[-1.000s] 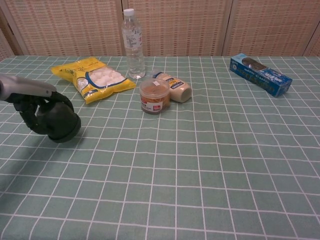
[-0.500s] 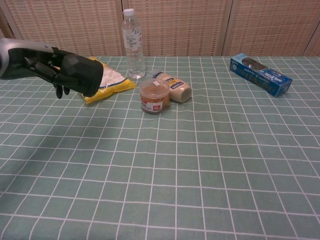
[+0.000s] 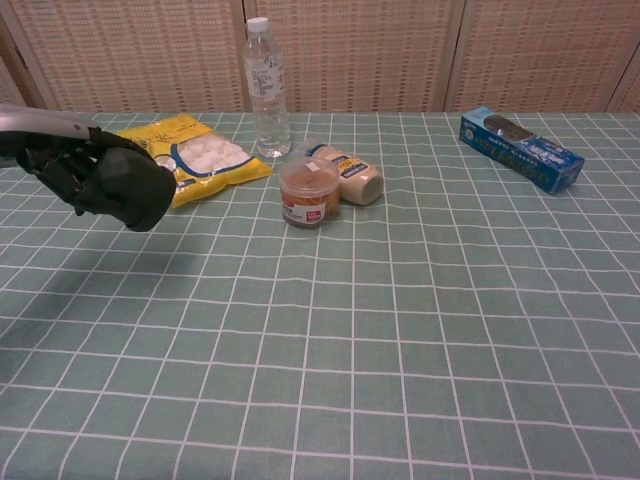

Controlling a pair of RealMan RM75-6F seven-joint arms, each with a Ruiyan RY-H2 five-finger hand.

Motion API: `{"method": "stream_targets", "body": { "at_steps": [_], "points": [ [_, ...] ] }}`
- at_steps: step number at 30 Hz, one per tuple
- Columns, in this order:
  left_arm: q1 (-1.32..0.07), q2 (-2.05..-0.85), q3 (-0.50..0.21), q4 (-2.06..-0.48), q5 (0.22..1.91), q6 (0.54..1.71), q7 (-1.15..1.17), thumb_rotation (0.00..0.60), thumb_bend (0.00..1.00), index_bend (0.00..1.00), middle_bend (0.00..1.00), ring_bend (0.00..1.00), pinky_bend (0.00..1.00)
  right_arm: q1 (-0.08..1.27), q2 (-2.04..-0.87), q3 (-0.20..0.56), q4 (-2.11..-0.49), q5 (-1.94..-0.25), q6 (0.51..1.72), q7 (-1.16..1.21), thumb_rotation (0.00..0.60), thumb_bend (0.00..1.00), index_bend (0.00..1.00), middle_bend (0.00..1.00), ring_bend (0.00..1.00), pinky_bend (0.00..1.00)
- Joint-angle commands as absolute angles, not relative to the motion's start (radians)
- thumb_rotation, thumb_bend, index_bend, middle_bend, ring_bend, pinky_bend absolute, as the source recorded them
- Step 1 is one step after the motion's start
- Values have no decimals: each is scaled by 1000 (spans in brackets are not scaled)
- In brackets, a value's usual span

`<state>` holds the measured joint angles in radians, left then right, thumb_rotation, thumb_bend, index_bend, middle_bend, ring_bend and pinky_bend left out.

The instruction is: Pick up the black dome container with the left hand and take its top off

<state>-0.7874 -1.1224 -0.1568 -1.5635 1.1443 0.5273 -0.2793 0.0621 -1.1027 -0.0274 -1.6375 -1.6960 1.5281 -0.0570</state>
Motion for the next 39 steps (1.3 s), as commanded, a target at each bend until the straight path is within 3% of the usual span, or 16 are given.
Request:
{"method": "stream_targets", "body": {
  "at_steps": [1, 4, 6, 8, 12, 17, 20, 24, 33, 39],
  "points": [
    [-889, -1129, 22, -1539, 973, 576, 228, 600, 395, 673, 766, 615, 525, 58, -1103, -20, -1633, -1690, 1540, -64, 600, 77, 0, 0, 0, 0],
    [-987, -1123, 152, -1605, 691, 652, 540, 600, 396, 647, 743, 592, 497, 54, -1106, -12, -1631, -1682, 1550, -70, 600, 76, 0, 0, 0, 0],
    [-1068, -1150, 232, -1667, 457, 790, 752, 600, 391, 645, 743, 588, 492, 55, -1104, -15, -1630, -1687, 1548, -65, 600, 77, 0, 0, 0, 0],
    [-1124, -1192, 265, -1710, 281, 933, 907, 600, 388, 653, 750, 590, 495, 56, -1103, -19, -1629, -1692, 1544, -63, 600, 77, 0, 0, 0, 0],
    [-1190, -1279, 262, -1747, 50, 1195, 1135, 600, 388, 674, 769, 600, 500, 56, -1093, -21, -1634, -1696, 1547, -56, 600, 77, 0, 0, 0, 0],
    [-1188, -1301, 222, -1763, 0, 1287, 1197, 600, 388, 676, 772, 603, 502, 54, -1090, -21, -1634, -1696, 1549, -49, 600, 77, 0, 0, 0, 0],
    [-1174, -1285, 189, -1783, -14, 1258, 1189, 600, 388, 676, 775, 609, 507, 56, -1090, -26, -1633, -1700, 1541, -50, 600, 77, 0, 0, 0, 0],
    [-1142, -1232, 131, -1802, 17, 1126, 1105, 600, 393, 675, 783, 617, 518, 56, -1090, -25, -1634, -1701, 1543, -51, 600, 77, 0, 0, 0, 0],
    [-1033, -1127, 53, -1752, 235, 786, 789, 600, 411, 665, 771, 616, 526, 55, -1090, -26, -1633, -1699, 1540, -51, 600, 77, 0, 0, 0, 0],
    [-962, -1089, 9, -1692, 383, 654, 600, 600, 413, 683, 770, 617, 528, 56, -1090, -25, -1634, -1697, 1539, -54, 600, 77, 0, 0, 0, 0]
  ]
}}
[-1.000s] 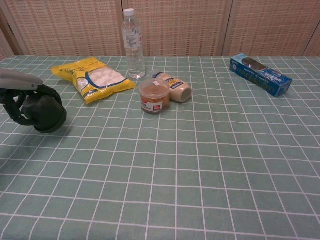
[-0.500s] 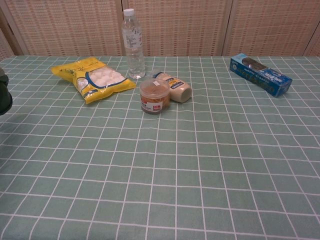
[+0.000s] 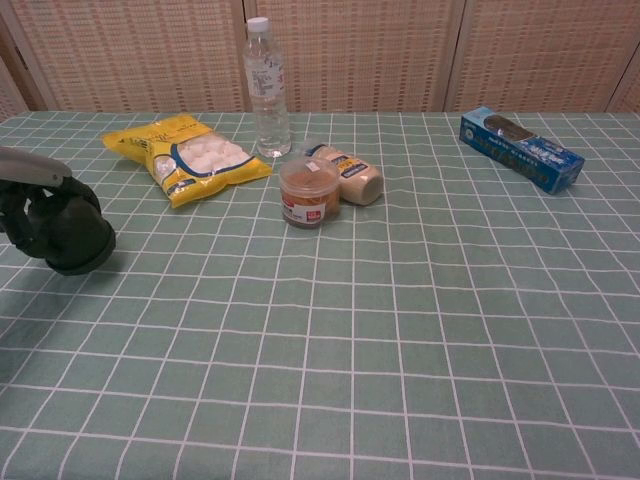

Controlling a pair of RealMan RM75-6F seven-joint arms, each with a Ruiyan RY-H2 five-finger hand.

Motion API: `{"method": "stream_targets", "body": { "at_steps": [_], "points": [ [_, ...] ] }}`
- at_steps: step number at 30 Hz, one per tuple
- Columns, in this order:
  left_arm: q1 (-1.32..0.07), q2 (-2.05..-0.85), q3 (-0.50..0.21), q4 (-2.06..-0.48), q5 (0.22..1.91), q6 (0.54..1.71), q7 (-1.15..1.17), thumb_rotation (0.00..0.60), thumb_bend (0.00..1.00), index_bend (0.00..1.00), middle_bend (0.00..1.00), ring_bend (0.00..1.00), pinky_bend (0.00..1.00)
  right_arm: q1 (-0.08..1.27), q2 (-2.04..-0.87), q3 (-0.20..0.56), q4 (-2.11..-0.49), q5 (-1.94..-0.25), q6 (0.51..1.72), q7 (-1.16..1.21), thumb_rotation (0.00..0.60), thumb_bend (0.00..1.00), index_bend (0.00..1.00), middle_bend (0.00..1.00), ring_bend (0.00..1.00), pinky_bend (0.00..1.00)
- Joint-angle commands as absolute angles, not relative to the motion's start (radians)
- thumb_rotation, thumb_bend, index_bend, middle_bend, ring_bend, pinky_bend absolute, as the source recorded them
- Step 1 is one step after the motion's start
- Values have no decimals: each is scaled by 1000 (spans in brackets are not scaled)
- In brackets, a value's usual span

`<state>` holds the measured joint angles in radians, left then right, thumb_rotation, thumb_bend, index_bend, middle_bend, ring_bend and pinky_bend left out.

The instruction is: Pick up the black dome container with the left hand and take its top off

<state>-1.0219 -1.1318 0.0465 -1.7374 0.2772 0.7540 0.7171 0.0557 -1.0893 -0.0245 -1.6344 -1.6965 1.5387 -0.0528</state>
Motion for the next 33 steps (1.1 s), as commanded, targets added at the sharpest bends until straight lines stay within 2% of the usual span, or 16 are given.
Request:
{"method": "stream_targets", "body": {
  "at_steps": [1, 10, 19, 22, 24, 26, 29, 33],
  "points": [
    [-962, -1087, 18, -1685, 393, 642, 596, 600, 413, 684, 770, 616, 526, 56, -1090, -25, -1634, -1697, 1538, -56, 600, 77, 0, 0, 0, 0],
    [-1033, -1142, 123, -1638, 315, 658, 642, 600, 413, 670, 752, 610, 525, 59, -1086, -32, -1638, -1704, 1531, -39, 600, 77, 0, 0, 0, 0],
    [-1028, -1206, 155, -1602, 373, 700, 627, 600, 413, 635, 719, 586, 507, 65, -1093, -36, -1634, -1710, 1521, -22, 600, 77, 0, 0, 0, 0],
    [-1027, -1214, 169, -1592, 391, 719, 634, 600, 412, 570, 629, 530, 480, 64, -1092, -35, -1634, -1708, 1523, -19, 600, 77, 0, 0, 0, 0],
    [-1034, -1213, 181, -1598, 373, 715, 641, 600, 412, 467, 472, 445, 467, 66, -1093, -38, -1634, -1710, 1518, -21, 600, 77, 0, 0, 0, 0],
    [-1042, -1214, 191, -1599, 364, 717, 652, 600, 412, 320, 271, 305, 452, 67, -1093, -40, -1635, -1712, 1514, -22, 600, 77, 0, 0, 0, 0],
    [-1050, -1222, 206, -1601, 355, 737, 671, 600, 412, 207, 143, 184, 414, 67, -1095, -40, -1636, -1713, 1515, -21, 600, 77, 0, 0, 0, 0],
    [-1061, -1225, 217, -1600, 321, 728, 674, 600, 413, 79, 14, 107, 352, 68, -1093, -43, -1637, -1719, 1517, -17, 600, 77, 0, 0, 0, 0]
  ]
}}
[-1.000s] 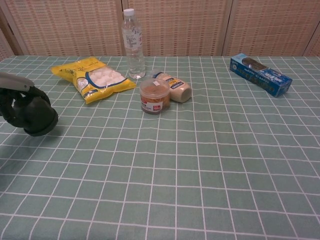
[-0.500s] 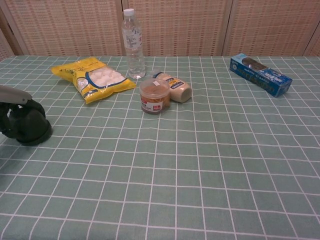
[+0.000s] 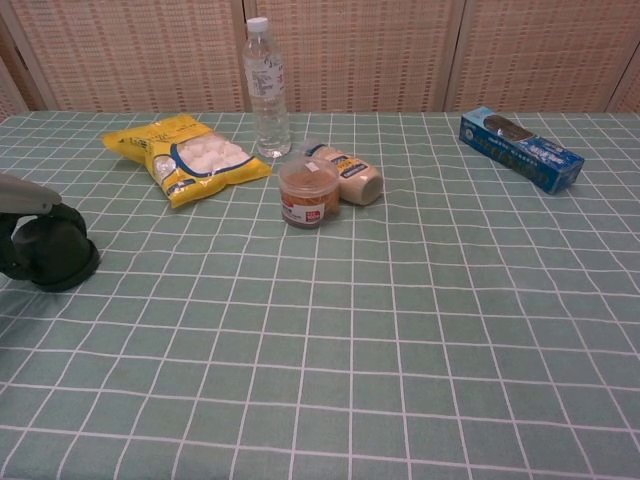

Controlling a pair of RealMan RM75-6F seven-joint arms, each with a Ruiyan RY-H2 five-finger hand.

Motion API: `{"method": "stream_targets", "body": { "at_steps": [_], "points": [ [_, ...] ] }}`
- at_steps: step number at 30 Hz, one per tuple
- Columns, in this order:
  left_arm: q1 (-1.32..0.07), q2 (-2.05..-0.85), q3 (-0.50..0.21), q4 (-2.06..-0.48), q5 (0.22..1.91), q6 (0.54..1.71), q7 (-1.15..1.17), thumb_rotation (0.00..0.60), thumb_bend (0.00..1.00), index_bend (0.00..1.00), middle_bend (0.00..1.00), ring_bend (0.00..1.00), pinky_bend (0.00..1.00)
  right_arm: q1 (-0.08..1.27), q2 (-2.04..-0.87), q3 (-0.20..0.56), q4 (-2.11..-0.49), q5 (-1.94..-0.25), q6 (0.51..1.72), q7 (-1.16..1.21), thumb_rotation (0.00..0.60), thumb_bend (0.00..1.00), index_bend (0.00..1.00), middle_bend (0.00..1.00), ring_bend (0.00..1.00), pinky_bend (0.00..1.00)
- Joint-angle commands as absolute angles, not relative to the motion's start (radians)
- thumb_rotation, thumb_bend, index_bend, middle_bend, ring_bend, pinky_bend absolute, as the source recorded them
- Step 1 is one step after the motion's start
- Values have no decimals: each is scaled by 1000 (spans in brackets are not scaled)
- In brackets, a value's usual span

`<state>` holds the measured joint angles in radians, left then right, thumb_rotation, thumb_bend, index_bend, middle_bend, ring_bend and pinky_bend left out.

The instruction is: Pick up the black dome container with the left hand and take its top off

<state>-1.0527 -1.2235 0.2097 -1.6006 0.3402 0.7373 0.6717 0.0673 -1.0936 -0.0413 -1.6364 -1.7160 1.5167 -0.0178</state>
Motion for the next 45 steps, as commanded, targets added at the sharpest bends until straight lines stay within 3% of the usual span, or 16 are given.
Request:
{"method": "stream_targets", "body": {
  "at_steps": [1, 4, 11, 25, 45],
  "points": [
    [-1063, -1225, 219, -1599, 314, 726, 675, 600, 412, 47, 1, 85, 340, 68, -1093, -44, -1637, -1721, 1517, -15, 600, 77, 0, 0, 0, 0],
    [-1066, -1230, 224, -1592, 315, 738, 677, 600, 406, 0, 0, 8, 281, 68, -1090, -46, -1637, -1724, 1519, -9, 600, 77, 0, 0, 0, 0],
    [-1060, -1235, 222, -1588, 326, 755, 666, 600, 401, 0, 0, 0, 200, 68, -1091, -44, -1636, -1721, 1520, -9, 600, 77, 0, 0, 0, 0],
    [-1035, -1224, 200, -1618, 406, 793, 634, 600, 384, 0, 0, 0, 172, 70, -1090, -45, -1634, -1725, 1521, 3, 600, 77, 0, 0, 0, 0],
    [-1027, -1237, 187, -1616, 379, 819, 652, 600, 285, 0, 0, 0, 97, 70, -1089, -44, -1630, -1730, 1533, 21, 600, 77, 0, 0, 0, 0]
  ]
}}
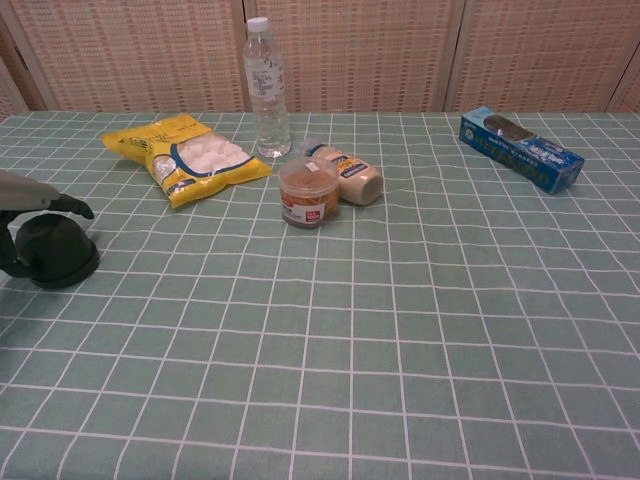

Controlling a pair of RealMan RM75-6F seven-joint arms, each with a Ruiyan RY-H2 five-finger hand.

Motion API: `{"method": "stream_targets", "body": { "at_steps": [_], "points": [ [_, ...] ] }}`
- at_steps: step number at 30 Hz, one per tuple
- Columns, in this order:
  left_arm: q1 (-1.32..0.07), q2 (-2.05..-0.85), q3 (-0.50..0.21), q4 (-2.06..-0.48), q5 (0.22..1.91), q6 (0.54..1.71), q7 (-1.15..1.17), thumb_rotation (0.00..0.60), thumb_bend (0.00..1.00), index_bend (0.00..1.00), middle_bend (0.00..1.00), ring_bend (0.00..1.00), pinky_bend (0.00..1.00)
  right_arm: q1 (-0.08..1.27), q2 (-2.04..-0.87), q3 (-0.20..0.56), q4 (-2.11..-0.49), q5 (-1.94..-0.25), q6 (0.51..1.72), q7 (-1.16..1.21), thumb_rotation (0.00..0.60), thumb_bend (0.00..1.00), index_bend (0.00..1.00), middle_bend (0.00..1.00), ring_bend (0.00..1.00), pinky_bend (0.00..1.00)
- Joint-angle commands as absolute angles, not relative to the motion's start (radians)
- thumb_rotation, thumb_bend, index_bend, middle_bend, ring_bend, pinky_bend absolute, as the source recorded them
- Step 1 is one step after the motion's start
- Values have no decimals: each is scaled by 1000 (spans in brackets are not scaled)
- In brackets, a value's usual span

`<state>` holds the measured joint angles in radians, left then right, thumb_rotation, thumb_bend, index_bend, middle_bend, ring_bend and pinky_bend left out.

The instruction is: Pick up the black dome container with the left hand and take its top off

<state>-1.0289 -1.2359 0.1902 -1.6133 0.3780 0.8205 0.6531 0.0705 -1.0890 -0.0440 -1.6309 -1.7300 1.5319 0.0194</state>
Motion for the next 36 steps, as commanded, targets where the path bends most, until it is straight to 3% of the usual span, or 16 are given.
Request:
{"method": "stream_targets", "body": {
  "at_steps": [1, 14, 23, 29, 36],
  "points": [
    [-1027, -1237, 186, -1616, 381, 819, 653, 600, 285, 0, 0, 0, 95, 70, -1089, -43, -1629, -1730, 1533, 21, 600, 77, 0, 0, 0, 0],
    [-1035, -1201, 188, -1691, 388, 843, 685, 600, 281, 0, 0, 0, 90, 72, -1091, -45, -1625, -1735, 1533, 23, 600, 77, 0, 0, 0, 0],
    [-1003, -1219, 176, -1690, 465, 932, 699, 600, 309, 11, 0, 0, 93, 71, -1082, -49, -1631, -1738, 1534, 27, 600, 77, 0, 0, 0, 0],
    [-990, -1219, 175, -1687, 476, 939, 715, 600, 314, 192, 0, 0, 96, 73, -1083, -50, -1631, -1740, 1532, 27, 600, 76, 0, 0, 0, 0],
    [-981, -1222, 166, -1683, 476, 946, 732, 600, 311, 332, 0, 0, 103, 72, -1083, -50, -1631, -1741, 1536, 28, 600, 77, 0, 0, 0, 0]
  ]
}}
